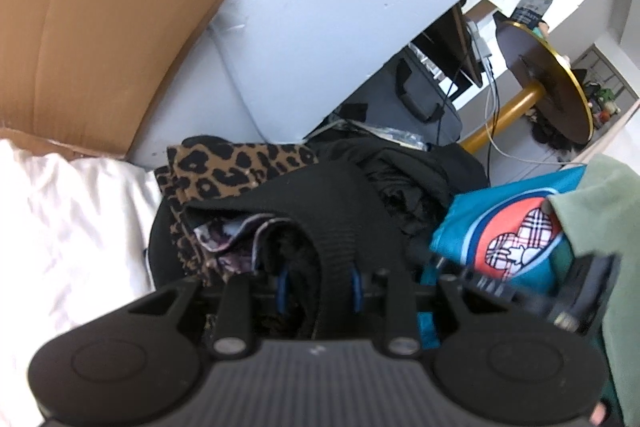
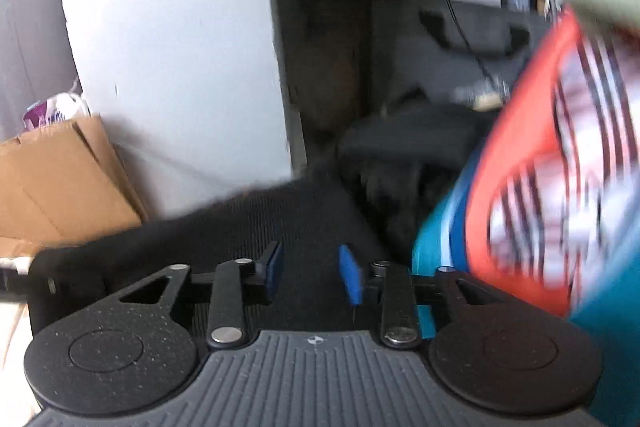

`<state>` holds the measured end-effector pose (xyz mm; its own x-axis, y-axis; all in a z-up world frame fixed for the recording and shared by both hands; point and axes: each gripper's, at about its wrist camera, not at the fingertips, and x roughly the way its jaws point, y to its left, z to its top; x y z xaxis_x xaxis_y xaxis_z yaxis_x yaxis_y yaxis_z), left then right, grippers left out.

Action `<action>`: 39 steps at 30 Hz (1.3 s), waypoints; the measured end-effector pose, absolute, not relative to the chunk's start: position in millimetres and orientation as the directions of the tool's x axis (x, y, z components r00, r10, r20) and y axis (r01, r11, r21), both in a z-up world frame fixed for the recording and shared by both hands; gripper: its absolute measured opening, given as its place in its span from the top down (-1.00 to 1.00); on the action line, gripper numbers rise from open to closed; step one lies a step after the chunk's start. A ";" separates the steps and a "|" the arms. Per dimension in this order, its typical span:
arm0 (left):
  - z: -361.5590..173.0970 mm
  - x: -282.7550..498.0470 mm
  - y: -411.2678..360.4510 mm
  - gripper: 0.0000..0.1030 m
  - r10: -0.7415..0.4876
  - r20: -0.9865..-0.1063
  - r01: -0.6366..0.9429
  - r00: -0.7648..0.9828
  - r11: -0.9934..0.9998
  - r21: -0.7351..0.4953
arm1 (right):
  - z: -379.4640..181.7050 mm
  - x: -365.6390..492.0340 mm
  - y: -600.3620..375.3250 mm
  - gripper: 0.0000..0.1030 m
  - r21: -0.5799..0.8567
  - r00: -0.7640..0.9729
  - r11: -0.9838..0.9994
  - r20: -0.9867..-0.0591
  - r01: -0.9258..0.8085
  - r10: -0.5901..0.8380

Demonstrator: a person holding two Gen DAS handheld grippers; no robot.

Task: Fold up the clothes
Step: 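Lower the shorts onto the clothes pile and open both grippers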

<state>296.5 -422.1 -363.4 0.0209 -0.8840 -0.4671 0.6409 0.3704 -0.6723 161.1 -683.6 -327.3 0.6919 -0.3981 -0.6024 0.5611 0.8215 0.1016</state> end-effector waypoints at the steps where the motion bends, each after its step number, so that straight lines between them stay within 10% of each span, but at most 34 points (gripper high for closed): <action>1: -363.6 296.7 -422.3 0.41 -0.884 -0.466 0.638 0.025 0.373 -0.674 | -334.8 158.8 -682.7 0.27 0.098 0.679 0.819 -0.619 0.566 -0.395; 17: -344.0 303.5 -428.0 0.32 -0.824 -0.567 0.692 -0.015 0.400 -0.600 | -333.7 152.3 -644.0 0.27 0.148 0.706 0.836 -0.623 0.529 -0.337; 39: -362.7 356.4 -432.3 0.54 -0.876 -0.478 0.562 0.070 0.430 -0.706 | -335.6 186.0 -582.1 0.26 0.228 0.773 0.893 -0.608 0.388 -0.181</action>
<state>356.4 -432.3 -362.7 0.0700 -0.8756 -0.4780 0.5620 0.4305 -0.7063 186.0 -582.1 -335.6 0.7734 -0.1807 -0.6076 0.3880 0.8929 0.2284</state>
